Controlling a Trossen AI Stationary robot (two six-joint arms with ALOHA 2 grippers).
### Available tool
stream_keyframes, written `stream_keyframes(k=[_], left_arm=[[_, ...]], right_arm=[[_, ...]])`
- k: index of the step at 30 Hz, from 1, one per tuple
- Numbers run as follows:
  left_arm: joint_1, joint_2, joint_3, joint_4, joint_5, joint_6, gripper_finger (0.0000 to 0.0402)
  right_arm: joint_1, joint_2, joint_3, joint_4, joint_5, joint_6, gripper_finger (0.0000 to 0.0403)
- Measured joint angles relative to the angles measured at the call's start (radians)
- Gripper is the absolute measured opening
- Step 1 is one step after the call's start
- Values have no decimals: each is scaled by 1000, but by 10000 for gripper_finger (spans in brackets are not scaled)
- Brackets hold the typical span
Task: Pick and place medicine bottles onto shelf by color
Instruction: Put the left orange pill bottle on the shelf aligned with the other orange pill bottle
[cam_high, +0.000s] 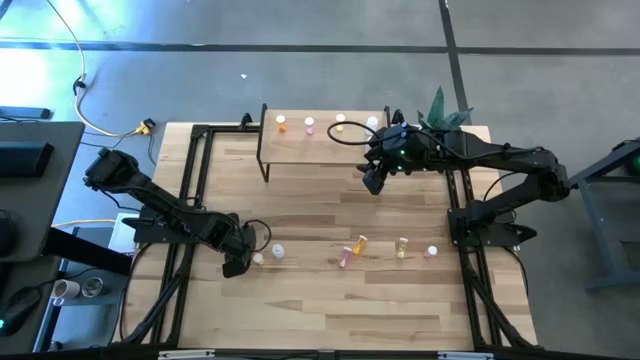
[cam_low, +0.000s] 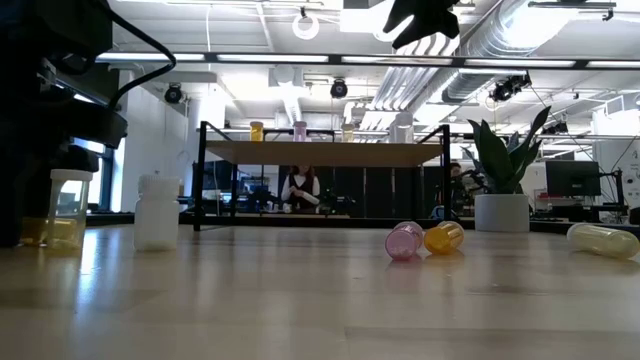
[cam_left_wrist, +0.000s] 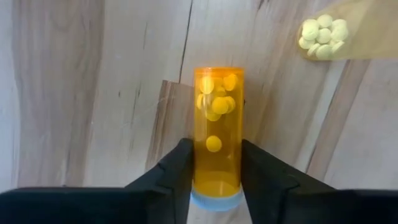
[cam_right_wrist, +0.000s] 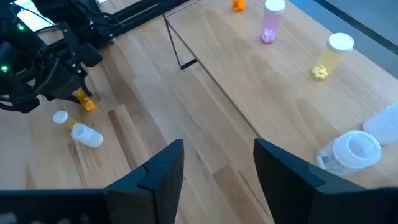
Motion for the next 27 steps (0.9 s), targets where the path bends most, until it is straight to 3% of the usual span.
stream_keyframes(k=[6,14,22,27], left_arm=[[0,-13,-1,-8,15,3,87],[0,-77,45,-158,34,30,91],[0,-123,174,-327,22,129,91],[1,-124,303,-400,-45,233,91]], right_arm=[[0,0,0,0,-35,40,185],[0,0,0,43,-184,91,185],[0,3,0,160,-291,91,185],[0,18,0,226,-336,107,185]])
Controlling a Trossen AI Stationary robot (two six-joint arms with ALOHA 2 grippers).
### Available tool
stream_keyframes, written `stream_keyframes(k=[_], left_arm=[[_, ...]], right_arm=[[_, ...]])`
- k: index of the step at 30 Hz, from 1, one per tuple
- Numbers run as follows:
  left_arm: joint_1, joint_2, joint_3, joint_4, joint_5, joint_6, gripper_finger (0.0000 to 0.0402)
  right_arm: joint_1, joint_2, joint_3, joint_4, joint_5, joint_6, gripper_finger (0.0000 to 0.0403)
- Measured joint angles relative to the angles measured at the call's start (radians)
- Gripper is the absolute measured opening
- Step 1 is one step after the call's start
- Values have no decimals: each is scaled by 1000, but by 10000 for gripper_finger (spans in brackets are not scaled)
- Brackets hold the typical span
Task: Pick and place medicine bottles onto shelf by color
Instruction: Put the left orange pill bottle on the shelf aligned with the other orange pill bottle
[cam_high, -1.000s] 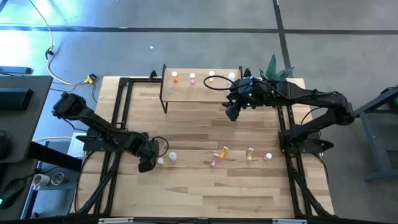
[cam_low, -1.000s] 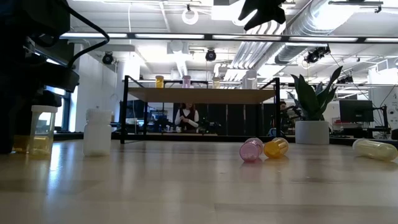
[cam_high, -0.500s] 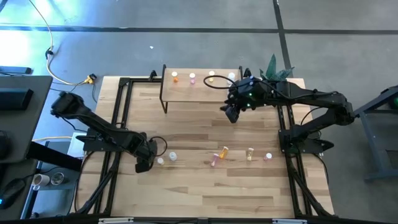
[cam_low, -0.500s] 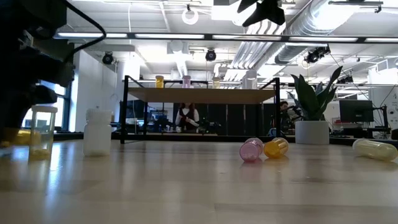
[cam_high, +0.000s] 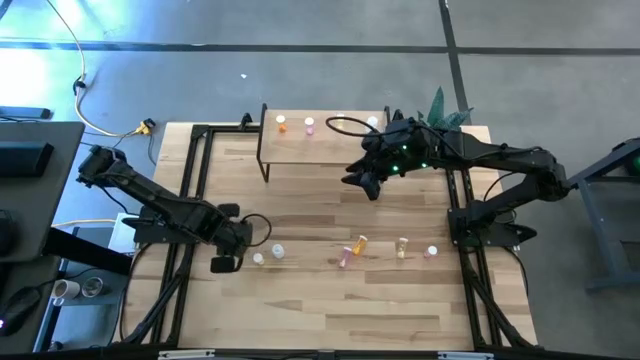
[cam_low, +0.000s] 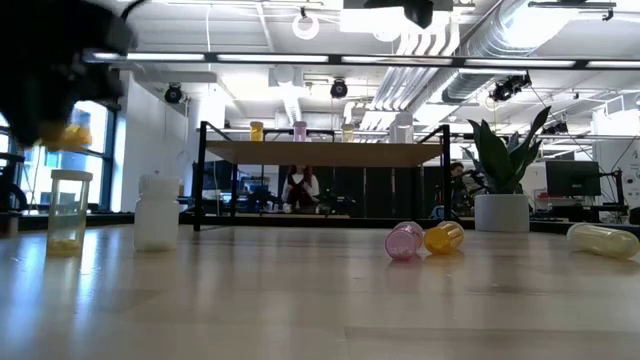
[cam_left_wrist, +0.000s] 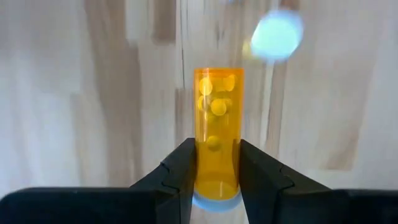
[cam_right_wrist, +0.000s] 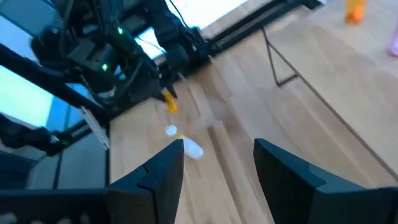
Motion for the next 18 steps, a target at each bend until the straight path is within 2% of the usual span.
stream_keyframes(k=[10,18], left_arm=[[76,8,259,5,-238,303,91],[114,56,386,19,-447,662,91]], right_arm=[[0,89,0,38,-151,70,185],[2,158,0,49,-209,173,185]])
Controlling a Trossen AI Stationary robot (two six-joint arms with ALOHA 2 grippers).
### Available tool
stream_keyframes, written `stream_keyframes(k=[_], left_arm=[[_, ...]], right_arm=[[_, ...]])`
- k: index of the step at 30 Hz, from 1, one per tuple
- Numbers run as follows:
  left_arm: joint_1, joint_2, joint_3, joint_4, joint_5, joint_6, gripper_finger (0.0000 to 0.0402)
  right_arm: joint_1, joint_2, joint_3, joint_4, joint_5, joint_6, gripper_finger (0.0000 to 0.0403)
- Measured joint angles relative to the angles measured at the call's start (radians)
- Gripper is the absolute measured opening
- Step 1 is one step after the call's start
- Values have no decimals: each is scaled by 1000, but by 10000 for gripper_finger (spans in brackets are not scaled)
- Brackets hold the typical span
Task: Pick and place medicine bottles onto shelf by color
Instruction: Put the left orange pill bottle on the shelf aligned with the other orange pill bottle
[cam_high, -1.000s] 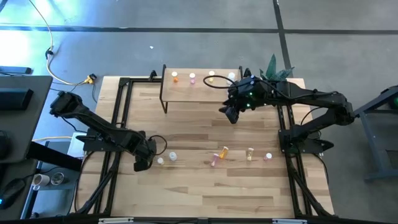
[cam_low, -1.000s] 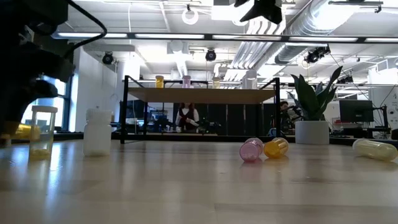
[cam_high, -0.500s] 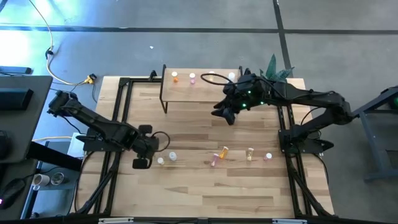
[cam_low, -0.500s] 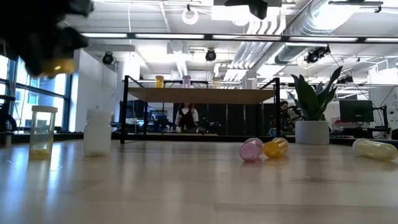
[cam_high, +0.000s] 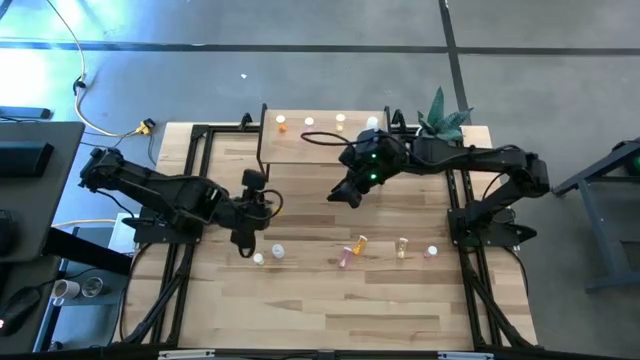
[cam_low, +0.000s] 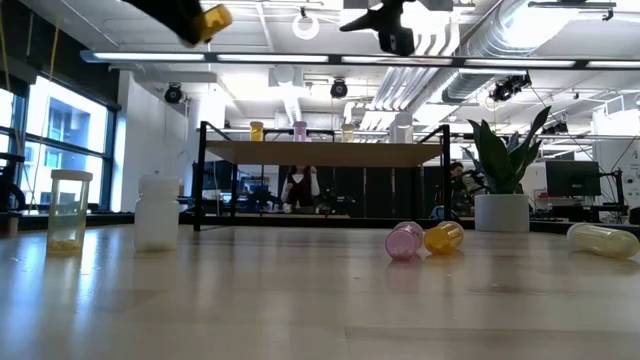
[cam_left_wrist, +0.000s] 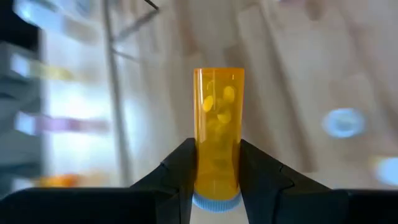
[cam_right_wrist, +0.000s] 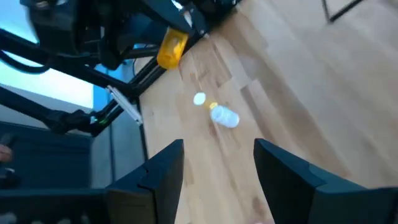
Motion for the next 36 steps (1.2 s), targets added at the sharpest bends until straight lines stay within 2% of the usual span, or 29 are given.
stream_keyframes(k=[6,15,26,32,36], left_arm=[[9,57,18,66,-151,238,91],[8,158,19,258,-400,563,91],[-1,186,19,469,-422,845,91],[-1,186,19,591,-422,1022,91],[2,186,19,636,-401,1075,91]], right_arm=[[0,31,0,88,-64,85,185],[-5,83,0,157,-132,132,185],[-50,92,-1,172,-169,124,185],[-77,93,-1,188,-246,150,185],[-85,93,-1,226,-300,174,185]])
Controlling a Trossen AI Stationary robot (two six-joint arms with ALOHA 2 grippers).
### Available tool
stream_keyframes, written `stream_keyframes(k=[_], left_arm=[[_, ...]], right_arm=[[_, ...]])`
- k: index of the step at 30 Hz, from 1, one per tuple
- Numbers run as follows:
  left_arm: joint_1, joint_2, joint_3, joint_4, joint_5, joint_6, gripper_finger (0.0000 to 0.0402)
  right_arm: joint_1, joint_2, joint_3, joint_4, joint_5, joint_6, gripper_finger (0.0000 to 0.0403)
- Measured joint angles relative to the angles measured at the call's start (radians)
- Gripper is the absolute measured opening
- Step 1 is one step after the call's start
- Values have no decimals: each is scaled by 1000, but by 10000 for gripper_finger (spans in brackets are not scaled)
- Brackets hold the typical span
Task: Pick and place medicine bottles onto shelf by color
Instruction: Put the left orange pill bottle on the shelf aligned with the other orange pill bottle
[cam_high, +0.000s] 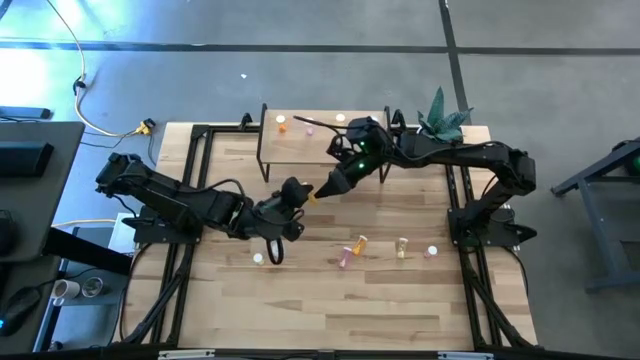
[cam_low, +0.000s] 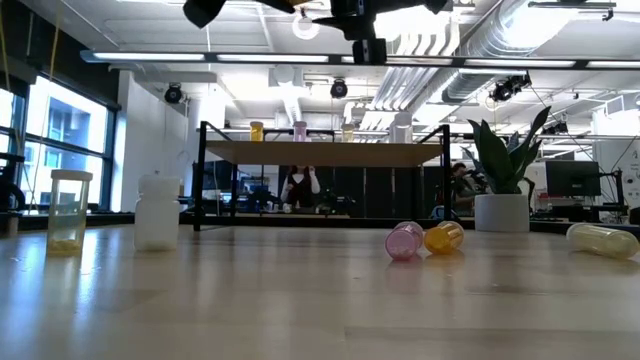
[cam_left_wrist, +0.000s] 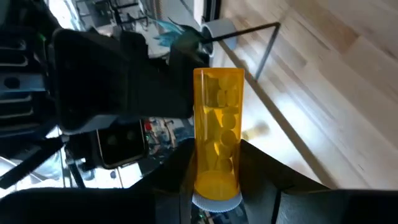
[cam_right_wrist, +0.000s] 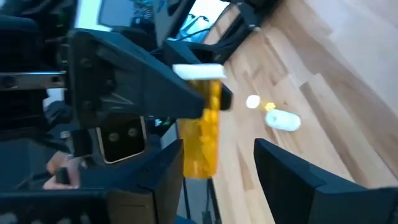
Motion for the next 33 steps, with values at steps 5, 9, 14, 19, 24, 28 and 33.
stream_keyframes(k=[5,9,14,19,24,28,33], left_arm=[[0,0,0,27,2,21,91],[4,0,0,63,2,45,91],[16,0,0,100,2,99,91],[32,0,0,108,4,132,91],[34,0,0,108,9,135,91],[34,0,0,106,16,135,91],[34,0,0,106,34,135,91]], right_arm=[[-2,0,0,19,-30,24,185],[0,0,0,20,-43,25,185],[0,0,0,27,-46,44,185],[0,0,0,40,-49,47,185],[0,0,0,42,-65,54,161],[0,0,0,42,-65,54,128],[0,0,0,39,-64,54,100]])
